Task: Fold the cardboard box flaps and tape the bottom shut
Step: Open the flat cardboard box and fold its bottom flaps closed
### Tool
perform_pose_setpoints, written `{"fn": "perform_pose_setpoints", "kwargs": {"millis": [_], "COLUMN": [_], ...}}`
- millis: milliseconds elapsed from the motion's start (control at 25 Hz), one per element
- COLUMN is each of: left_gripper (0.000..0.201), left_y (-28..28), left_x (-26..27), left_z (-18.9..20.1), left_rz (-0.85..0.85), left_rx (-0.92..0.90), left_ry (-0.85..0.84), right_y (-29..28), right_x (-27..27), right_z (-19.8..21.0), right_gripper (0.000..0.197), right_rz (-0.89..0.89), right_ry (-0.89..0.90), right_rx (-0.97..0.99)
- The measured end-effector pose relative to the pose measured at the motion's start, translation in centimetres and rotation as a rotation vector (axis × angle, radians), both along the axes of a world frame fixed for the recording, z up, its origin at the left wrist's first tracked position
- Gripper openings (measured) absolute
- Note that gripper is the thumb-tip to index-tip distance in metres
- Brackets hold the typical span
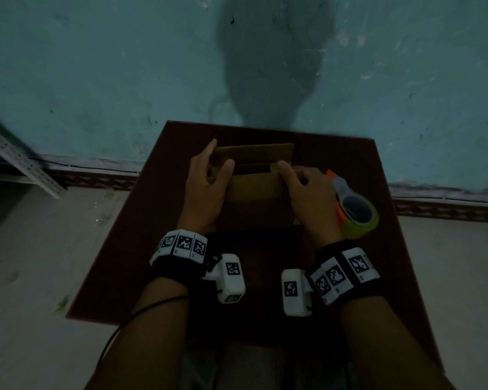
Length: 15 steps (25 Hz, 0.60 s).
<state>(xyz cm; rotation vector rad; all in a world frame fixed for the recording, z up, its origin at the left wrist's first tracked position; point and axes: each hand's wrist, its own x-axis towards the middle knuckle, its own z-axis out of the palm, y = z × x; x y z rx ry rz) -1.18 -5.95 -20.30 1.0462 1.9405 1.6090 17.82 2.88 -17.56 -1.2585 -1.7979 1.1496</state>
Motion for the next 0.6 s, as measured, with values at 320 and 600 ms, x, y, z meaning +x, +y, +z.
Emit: {"fn": "perform_pose_setpoints", "kwargs": {"millis": [320,600], "left_gripper": [0.024,0.02], "left_y": [0.0,0.2], "left_x": [0.9,0.8], "left_z": [-1.0,-1.7], "left_rz": [0.09,0.091], "left_rx": [0.005,-0.041], "left_ry": [0.138,0.171], "right_y": [0.1,0.8], "right_x": [-0.2,0.3], "right_z": [-1.0,-1.4], "right_gripper": [0.043,0.05], "right_rz": [-0.117,-0.078], "right_ry": [-0.061,-0.066], "right_rx": [-0.033,-0.055]}}
